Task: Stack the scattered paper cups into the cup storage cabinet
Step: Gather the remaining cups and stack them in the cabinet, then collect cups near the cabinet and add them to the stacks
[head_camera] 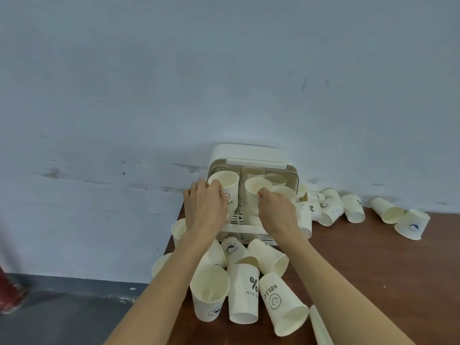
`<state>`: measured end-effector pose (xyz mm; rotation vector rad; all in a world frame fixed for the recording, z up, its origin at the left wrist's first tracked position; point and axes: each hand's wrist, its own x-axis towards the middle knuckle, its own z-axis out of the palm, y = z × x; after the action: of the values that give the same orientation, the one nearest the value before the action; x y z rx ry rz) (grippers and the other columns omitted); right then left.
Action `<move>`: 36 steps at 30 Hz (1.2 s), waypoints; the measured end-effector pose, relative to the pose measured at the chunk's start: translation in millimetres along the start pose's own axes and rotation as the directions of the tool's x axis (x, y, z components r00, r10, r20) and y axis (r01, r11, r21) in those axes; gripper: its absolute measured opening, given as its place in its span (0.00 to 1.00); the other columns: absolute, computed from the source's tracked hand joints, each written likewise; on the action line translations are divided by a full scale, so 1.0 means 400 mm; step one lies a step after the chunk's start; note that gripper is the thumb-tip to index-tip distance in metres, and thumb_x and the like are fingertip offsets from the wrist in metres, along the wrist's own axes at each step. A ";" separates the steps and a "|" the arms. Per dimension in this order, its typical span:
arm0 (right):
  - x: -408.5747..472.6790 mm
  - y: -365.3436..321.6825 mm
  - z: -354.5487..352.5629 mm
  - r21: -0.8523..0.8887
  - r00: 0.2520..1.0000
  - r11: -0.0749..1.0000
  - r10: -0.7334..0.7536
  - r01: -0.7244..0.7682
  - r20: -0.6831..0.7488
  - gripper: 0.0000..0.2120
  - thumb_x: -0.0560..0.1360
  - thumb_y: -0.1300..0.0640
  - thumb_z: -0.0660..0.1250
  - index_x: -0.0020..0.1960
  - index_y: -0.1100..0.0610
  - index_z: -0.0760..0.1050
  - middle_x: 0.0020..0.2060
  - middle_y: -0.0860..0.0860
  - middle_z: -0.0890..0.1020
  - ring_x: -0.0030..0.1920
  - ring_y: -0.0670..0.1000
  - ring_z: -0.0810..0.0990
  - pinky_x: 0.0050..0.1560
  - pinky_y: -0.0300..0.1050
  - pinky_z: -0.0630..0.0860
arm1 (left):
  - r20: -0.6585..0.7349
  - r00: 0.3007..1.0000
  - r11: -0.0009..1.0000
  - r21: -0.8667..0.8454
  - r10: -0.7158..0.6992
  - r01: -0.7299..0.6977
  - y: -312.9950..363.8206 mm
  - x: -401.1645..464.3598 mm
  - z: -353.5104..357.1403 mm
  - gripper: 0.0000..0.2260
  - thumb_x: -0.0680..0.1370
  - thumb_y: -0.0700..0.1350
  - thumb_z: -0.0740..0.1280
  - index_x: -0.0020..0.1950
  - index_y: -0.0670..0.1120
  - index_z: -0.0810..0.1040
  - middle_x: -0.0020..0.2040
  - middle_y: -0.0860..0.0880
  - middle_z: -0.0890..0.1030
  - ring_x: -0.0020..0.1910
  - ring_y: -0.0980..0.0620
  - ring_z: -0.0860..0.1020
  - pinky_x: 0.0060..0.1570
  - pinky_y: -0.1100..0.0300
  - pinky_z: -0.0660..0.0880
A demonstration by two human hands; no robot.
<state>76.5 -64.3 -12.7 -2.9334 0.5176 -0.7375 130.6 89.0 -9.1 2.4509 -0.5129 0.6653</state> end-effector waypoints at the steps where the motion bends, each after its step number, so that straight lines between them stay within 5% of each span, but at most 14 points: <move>1: -0.001 0.002 0.013 -0.018 0.999 1.000 0.004 -0.003 0.044 0.07 0.77 0.63 0.56 0.50 0.58 0.73 0.38 0.54 0.79 0.39 0.59 0.76 0.33 0.48 0.67 | -0.003 1.000 1.000 0.005 0.000 0.000 -0.005 0.003 0.010 0.11 0.81 0.47 0.58 0.54 0.46 0.78 0.48 0.46 0.76 0.50 0.45 0.72 0.53 0.52 0.67; 15: -0.034 0.003 0.073 -0.090 0.971 0.996 0.042 -0.021 0.235 0.08 0.74 0.67 0.57 0.50 0.60 0.72 0.42 0.57 0.78 0.43 0.60 0.77 0.37 0.48 0.67 | -0.012 0.998 0.994 0.090 0.060 -0.059 -0.033 0.013 0.079 0.10 0.80 0.45 0.61 0.53 0.47 0.81 0.48 0.46 0.77 0.49 0.45 0.73 0.51 0.53 0.67; 19: -0.030 0.003 0.065 -0.084 0.963 0.996 0.044 -0.022 0.264 0.09 0.75 0.66 0.57 0.51 0.61 0.73 0.38 0.54 0.72 0.39 0.58 0.71 0.38 0.48 0.67 | 0.110 0.990 0.977 0.180 0.091 -0.110 -0.037 0.017 0.093 0.12 0.80 0.44 0.58 0.58 0.49 0.79 0.53 0.47 0.77 0.55 0.46 0.72 0.54 0.54 0.66; 24: -0.036 0.005 0.051 -0.063 0.950 0.998 0.039 -0.020 0.308 0.08 0.74 0.65 0.57 0.51 0.60 0.73 0.43 0.57 0.77 0.43 0.60 0.76 0.39 0.49 0.69 | 0.251 0.961 0.934 0.302 0.115 -0.191 -0.033 0.008 0.087 0.14 0.78 0.40 0.59 0.61 0.48 0.76 0.58 0.44 0.74 0.58 0.44 0.69 0.58 0.52 0.65; 29: -0.055 0.005 0.032 -0.025 0.949 1.000 0.024 -0.017 0.315 0.20 0.76 0.63 0.60 0.67 0.57 0.66 0.49 0.57 0.78 0.47 0.59 0.77 0.39 0.49 0.69 | 0.354 0.929 0.920 0.320 0.108 -0.229 -0.034 -0.014 0.072 0.14 0.76 0.38 0.62 0.59 0.47 0.76 0.60 0.43 0.72 0.58 0.43 0.68 0.59 0.51 0.64; 36: -0.112 0.009 -0.026 0.023 0.975 0.999 0.019 -0.024 0.220 0.22 0.75 0.64 0.58 0.68 0.57 0.63 0.46 0.54 0.79 0.42 0.56 0.75 0.35 0.47 0.66 | 0.229 0.968 0.972 0.180 0.106 -0.149 -0.068 -0.054 0.019 0.15 0.79 0.43 0.56 0.63 0.49 0.74 0.56 0.47 0.75 0.56 0.46 0.70 0.57 0.53 0.64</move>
<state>33.5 -52.2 -24.3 -2.9297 0.5139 -0.4058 128.8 110.3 -37.7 2.7125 -0.7279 0.5204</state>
